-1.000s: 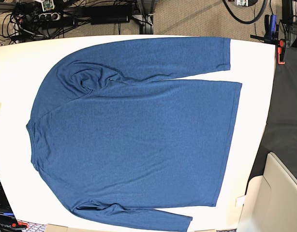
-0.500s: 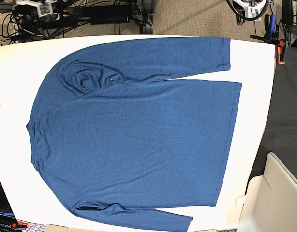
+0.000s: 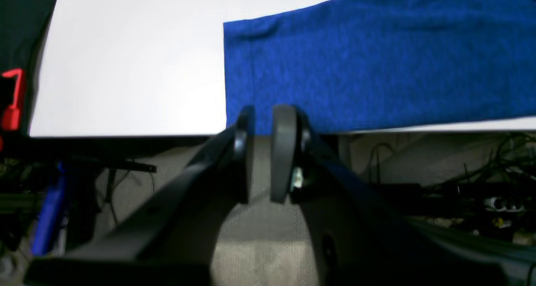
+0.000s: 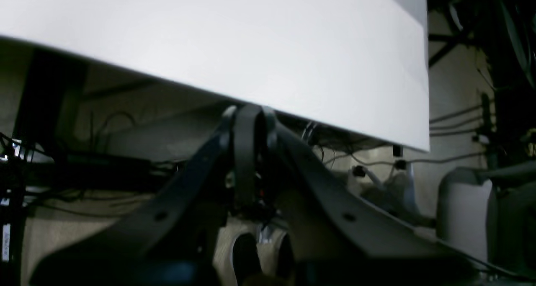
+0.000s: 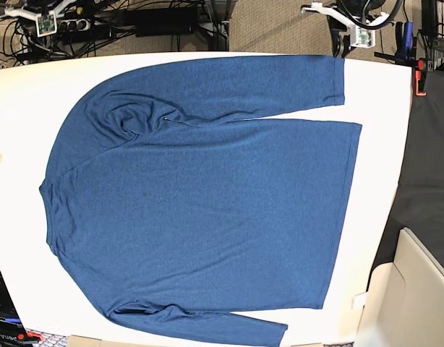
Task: Fold the T-shirt properly
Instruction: 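Move both grippers down to the shirt's shoulder corners and grasp them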
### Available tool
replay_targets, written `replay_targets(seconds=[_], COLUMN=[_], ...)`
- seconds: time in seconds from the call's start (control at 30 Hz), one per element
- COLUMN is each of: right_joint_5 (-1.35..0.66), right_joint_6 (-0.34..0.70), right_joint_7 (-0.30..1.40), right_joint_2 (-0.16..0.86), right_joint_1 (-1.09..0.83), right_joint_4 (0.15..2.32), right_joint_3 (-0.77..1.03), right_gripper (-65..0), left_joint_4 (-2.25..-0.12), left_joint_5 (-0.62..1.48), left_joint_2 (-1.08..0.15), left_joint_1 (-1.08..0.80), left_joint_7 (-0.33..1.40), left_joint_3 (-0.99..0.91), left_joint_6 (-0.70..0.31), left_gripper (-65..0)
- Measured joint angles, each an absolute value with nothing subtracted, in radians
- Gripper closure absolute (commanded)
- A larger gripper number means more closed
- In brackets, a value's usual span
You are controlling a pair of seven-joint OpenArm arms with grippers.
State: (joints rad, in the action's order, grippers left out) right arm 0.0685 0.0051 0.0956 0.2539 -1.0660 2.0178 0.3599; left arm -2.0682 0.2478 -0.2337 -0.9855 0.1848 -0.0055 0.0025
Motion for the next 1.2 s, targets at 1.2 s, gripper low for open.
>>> replay_targets(seconds=[1.2], right_joint_5=[-0.163], right_joint_6=[0.01], right_joint_7=[0.259], right_joint_2=[0.251], right_joint_1=[-0.809], right_joint_4=[2.015], right_joint_3=[0.356], right_gripper=[-12.6], left_joint_4=[-2.008], left_joint_5=[0.248], left_joint_2=[-0.168], left_joint_1=[-0.604], left_joint_7=[0.632], left_joint_3=[-0.083], left_joint_6=[-0.002], left_gripper=[-30.6])
